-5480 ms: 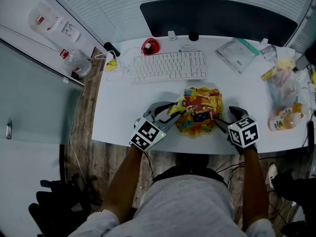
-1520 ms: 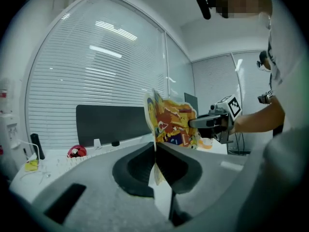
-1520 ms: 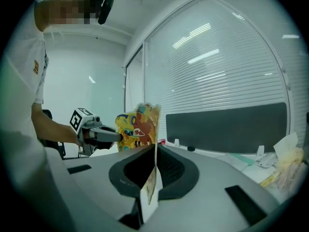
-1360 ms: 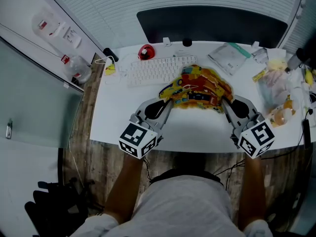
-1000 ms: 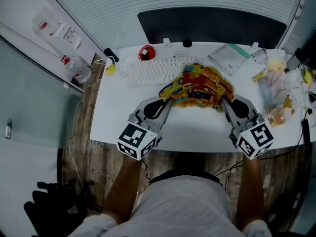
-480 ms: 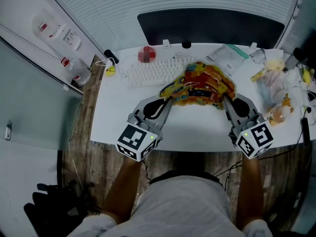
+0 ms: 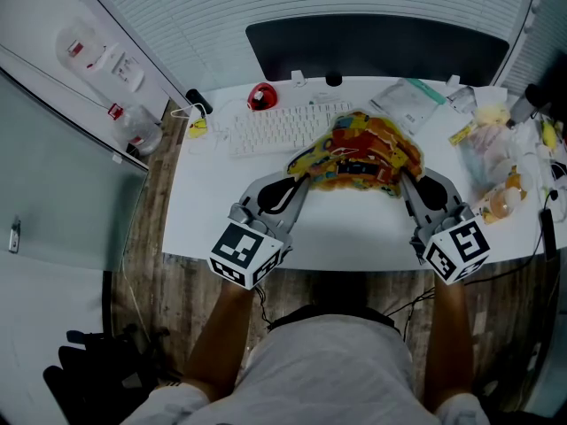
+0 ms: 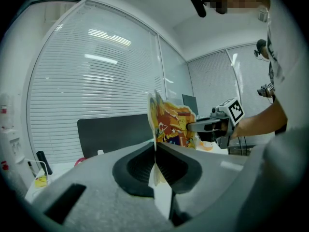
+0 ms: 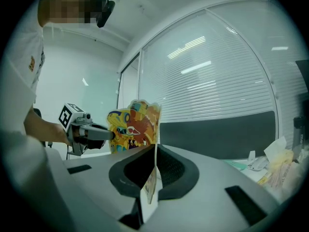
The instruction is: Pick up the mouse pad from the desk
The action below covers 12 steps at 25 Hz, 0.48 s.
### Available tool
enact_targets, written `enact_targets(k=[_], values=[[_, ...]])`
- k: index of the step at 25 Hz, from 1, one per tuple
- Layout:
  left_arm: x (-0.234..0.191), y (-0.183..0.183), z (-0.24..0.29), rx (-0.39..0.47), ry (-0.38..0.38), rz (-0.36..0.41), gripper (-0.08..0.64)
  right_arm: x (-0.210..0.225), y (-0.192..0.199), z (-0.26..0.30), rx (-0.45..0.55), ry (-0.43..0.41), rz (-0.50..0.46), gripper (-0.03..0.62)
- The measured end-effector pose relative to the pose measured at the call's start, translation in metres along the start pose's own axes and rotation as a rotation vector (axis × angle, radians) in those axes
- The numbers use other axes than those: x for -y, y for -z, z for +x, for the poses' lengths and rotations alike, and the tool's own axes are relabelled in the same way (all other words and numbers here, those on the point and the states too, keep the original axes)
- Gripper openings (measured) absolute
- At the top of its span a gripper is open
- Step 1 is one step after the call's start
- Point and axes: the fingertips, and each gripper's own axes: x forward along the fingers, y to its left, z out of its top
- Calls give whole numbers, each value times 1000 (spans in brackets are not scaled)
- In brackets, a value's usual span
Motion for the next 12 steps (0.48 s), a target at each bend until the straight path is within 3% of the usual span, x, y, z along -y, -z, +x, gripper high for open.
enact_targets(k=[12], values=[[0,1,0,-2,1,-3,23,0,2,1,-6,-1,2,18]])
